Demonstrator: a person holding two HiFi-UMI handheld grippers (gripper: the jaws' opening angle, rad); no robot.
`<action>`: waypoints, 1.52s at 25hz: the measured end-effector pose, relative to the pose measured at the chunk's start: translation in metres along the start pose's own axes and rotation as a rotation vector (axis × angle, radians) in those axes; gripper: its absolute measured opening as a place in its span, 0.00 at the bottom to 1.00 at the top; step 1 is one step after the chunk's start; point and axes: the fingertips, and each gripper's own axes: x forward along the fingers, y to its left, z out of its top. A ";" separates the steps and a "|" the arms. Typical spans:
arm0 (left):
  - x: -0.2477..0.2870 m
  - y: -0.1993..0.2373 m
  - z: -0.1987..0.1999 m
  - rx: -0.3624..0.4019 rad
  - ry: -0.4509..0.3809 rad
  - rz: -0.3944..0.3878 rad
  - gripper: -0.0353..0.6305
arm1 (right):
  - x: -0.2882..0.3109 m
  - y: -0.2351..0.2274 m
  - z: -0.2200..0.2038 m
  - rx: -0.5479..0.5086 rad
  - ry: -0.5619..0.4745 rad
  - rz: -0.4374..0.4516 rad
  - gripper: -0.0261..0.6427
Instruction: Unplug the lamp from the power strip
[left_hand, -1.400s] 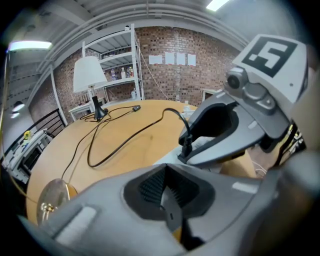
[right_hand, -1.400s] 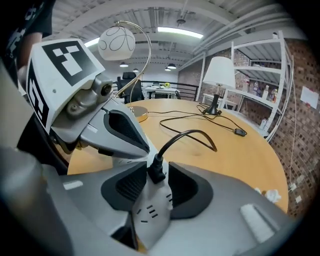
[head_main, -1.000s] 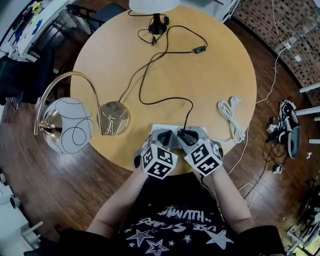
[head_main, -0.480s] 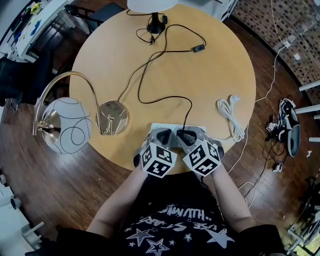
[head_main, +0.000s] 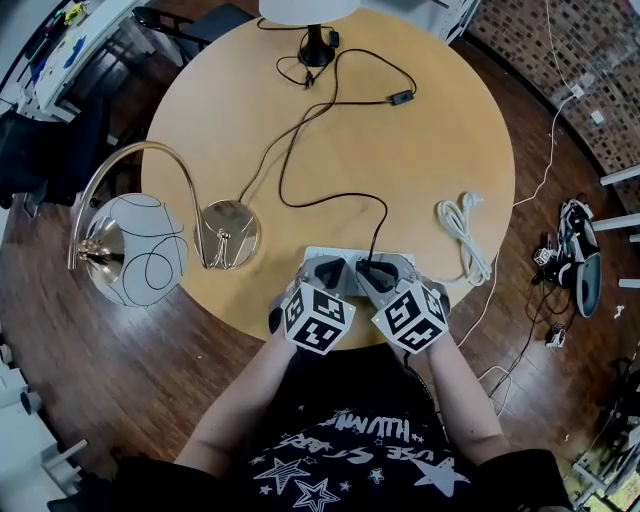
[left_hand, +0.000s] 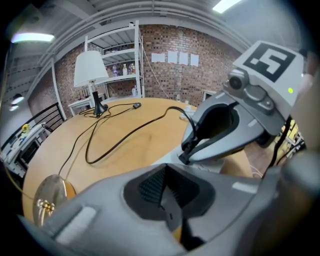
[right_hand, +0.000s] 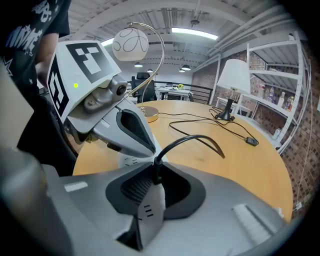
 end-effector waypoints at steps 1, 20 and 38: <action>0.000 0.000 0.000 -0.001 0.001 -0.001 0.06 | 0.000 0.000 0.000 0.003 -0.005 -0.003 0.13; 0.001 0.002 -0.002 0.002 -0.002 0.011 0.06 | -0.027 -0.017 0.040 0.058 -0.129 -0.024 0.12; -0.084 0.027 0.086 0.063 -0.417 0.194 0.06 | -0.097 -0.032 0.094 0.243 -0.434 -0.013 0.12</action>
